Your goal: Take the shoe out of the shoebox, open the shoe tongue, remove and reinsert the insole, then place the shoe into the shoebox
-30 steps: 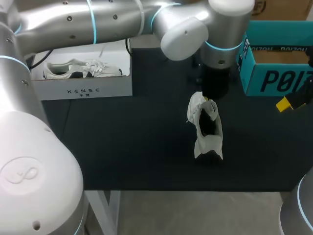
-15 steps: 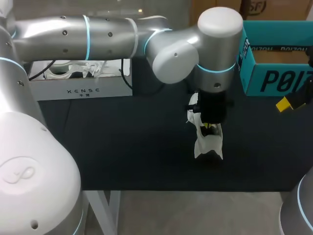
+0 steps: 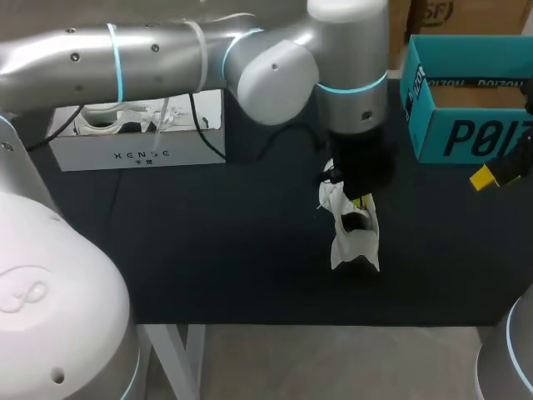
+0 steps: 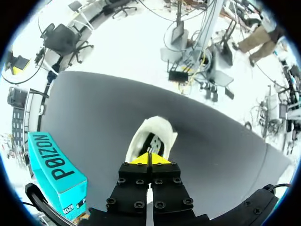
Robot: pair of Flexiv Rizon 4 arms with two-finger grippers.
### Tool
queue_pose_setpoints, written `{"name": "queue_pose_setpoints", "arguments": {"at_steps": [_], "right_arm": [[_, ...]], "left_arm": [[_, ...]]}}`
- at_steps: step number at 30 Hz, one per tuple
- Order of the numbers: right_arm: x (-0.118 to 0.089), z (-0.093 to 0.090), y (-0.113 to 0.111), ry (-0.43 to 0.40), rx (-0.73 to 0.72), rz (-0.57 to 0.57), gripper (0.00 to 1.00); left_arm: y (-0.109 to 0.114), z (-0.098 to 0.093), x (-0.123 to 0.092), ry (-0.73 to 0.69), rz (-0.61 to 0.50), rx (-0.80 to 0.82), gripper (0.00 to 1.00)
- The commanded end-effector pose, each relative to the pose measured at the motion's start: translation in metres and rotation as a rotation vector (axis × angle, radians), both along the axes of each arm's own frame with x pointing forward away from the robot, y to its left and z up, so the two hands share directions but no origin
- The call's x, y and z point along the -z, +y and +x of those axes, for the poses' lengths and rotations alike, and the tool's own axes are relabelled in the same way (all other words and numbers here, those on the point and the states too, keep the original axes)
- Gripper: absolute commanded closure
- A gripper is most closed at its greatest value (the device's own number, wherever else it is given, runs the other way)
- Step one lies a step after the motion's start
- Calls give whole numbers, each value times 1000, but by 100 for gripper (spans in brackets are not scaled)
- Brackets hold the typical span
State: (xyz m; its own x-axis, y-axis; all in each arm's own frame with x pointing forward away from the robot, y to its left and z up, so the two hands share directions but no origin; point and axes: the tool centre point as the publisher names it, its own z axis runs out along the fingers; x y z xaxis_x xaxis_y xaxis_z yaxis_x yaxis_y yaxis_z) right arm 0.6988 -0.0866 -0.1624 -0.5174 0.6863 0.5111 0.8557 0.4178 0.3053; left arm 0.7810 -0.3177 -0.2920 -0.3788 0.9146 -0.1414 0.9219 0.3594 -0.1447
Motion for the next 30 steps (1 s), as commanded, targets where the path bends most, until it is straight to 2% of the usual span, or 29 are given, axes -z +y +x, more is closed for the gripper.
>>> {"name": "queue_pose_setpoints", "arguments": {"at_steps": [1,16,18,20,24,25,27,30], "right_arm": [[0,0,0,1,1,-2,0],[0,0,0,1,1,-2,0],[0,0,0,1,1,-2,0],[0,0,0,1,1,-2,0],[0,0,0,1,1,-2,0],[0,0,0,1,1,-2,0],[0,0,0,1,1,-2,0],[0,0,0,1,1,-2,0]], "left_arm": [[16,-9,1,26,-81,-23,0],[16,-9,1,26,-81,-23,0],[19,-8,-5,75,-122,-159,0],[18,-15,-9,26,-97,-251,0],[23,-30,-6,101,-66,-435,0],[24,-34,-5,127,-83,-451,0],[25,-42,-3,130,-19,-522,0],[21,-54,-7,125,6,-591,0]]}}
